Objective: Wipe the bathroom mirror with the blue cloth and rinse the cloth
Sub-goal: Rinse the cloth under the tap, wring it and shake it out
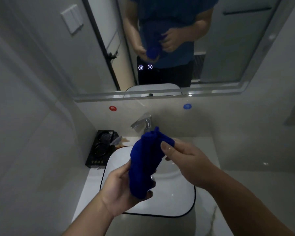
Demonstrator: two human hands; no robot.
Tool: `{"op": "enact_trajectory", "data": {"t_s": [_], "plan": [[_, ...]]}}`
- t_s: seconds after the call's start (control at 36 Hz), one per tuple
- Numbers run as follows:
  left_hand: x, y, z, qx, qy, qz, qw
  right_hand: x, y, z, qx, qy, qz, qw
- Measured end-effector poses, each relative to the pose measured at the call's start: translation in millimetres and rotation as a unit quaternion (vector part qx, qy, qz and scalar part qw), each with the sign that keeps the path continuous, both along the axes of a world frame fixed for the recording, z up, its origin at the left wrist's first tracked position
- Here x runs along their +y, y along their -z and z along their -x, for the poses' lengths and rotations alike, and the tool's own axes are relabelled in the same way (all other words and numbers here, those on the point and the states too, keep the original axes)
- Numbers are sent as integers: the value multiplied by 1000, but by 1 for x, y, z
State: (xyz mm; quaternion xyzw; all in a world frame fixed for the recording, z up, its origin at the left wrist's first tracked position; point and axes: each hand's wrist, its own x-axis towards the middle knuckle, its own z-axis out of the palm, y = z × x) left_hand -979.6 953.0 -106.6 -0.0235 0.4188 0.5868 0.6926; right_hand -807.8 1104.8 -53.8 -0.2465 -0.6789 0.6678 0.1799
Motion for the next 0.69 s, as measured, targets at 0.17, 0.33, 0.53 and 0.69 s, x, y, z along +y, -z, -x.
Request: {"op": "enact_trajectory", "data": {"t_s": [0.17, 0.33, 0.53, 0.69], "plan": [[3, -7, 10, 87, -6, 31, 996, -22, -19, 15, -98, 46, -100, 989], [-10, -25, 12, 367, 136, -34, 920, -47, -31, 35, -187, 55, -134, 972], [-17, -32, 28, 569, 108, -81, 811, -59, -54, 28, -258, 65, -221, 938], [-18, -68, 40, 677, -26, -176, 714, -72, -72, 34, -218, 160, -264, 926]]}}
